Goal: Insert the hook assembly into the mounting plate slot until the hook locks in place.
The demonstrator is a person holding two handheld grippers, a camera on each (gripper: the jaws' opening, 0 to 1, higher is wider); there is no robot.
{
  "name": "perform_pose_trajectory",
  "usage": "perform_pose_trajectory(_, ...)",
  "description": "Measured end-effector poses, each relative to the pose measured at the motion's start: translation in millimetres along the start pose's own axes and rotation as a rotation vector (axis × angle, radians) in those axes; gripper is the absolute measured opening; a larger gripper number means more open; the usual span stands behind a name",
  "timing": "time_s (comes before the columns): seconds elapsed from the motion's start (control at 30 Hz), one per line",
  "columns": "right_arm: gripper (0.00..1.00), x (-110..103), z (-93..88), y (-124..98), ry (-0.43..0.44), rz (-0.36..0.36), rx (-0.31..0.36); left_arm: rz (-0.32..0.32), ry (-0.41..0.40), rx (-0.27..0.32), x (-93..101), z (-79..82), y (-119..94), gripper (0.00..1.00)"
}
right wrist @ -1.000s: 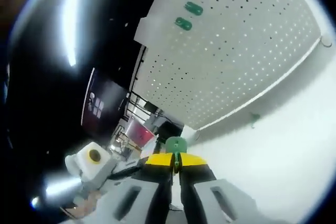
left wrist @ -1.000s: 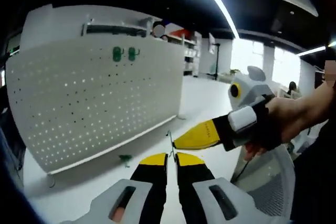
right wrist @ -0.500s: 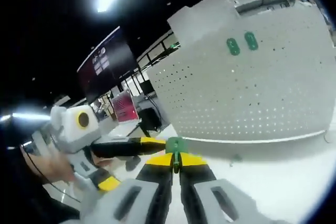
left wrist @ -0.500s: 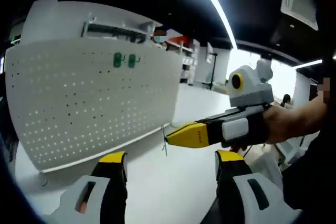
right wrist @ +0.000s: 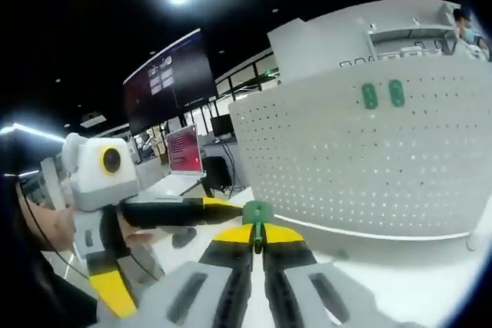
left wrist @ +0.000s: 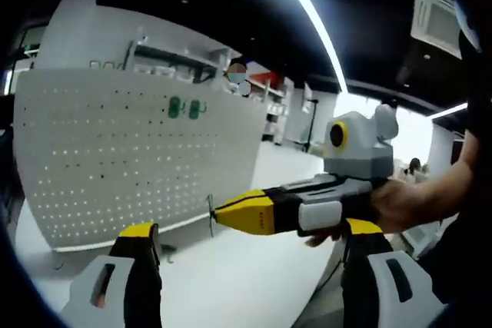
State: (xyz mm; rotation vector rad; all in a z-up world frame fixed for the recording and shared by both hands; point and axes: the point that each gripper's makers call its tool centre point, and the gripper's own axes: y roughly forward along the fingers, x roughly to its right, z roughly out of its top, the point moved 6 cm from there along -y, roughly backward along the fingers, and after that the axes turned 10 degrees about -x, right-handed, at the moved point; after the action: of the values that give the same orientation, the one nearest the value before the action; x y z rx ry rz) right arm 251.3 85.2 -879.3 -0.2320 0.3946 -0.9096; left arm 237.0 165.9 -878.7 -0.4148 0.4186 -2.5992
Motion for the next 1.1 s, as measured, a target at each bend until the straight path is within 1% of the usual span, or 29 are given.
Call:
perform_pose_trajectory(0.1, 0.00, 1, 1.7, 1, -0.005, -0.003, 0.006, 0.008, -0.005, 0.004, -1.7, -0.8, -3, 1.00)
perform_pose_trajectory(0.27, 0.00, 5, 5.6, 3, -0.034, -0.040, 0.020, 0.018, -0.027, 0.016, -5.5, 0.5, -7, 1.00)
perform_pose_trajectory(0.47, 0.00, 19, 15.4, 3, -0.066, -0.134, 0.063, 0.038, -0.031, 0.029, -9.2, 3.9, -11, 1.00)
perform_pose_trajectory(0.5, 0.00, 24, 18.5, 3, -0.095, -0.171, 0.071, 0.043, -0.033, 0.031, -10.7, 3.6, -12, 1.00)
perform_pose_trajectory(0.57, 0.00, 30, 23.2, 4, -0.121, -0.214, 0.081, 0.062, -0.029, 0.023, -13.8, 2.2, -13, 1.00)
perform_pose_trajectory(0.6, 0.00, 35, 25.1, 3, -0.134, -0.248, 0.082, 0.073, -0.024, 0.017, -16.0, 0.8, -14, 1.00)
perform_pose_trajectory(0.63, 0.00, 42, 28.7, 2, -0.143, -0.299, 0.094, 0.075, -0.025, 0.017, -17.1, -0.1, -14, 1.00)
perform_pose_trajectory(0.67, 0.00, 45, 31.3, 2, -0.147, -0.314, 0.106, 0.079, -0.033, 0.015, -19.2, -1.5, -15, 1.00)
perform_pose_trajectory(0.7, 0.00, 51, 33.6, 2, -0.131, -0.336, 0.115, 0.084, -0.037, 0.016, -20.4, -2.0, -15, 1.00)
perform_pose_trajectory(0.77, 0.00, 58, 37.0, 3, -0.118, -0.353, 0.126, 0.094, -0.043, 0.016, -22.8, -3.1, -17, 1.00)
perform_pose_trajectory(0.83, 0.00, 65, 41.4, 3, -0.126, -0.383, 0.136, 0.110, -0.038, 0.003, -25.1, -5.3, -17, 1.00)
perform_pose_trajectory(1.1, 0.00, 93, 57.0, 4, -0.136, -0.457, 0.169, 0.120, -0.056, -0.005, -31.4, -8.9, -18, 1.00)
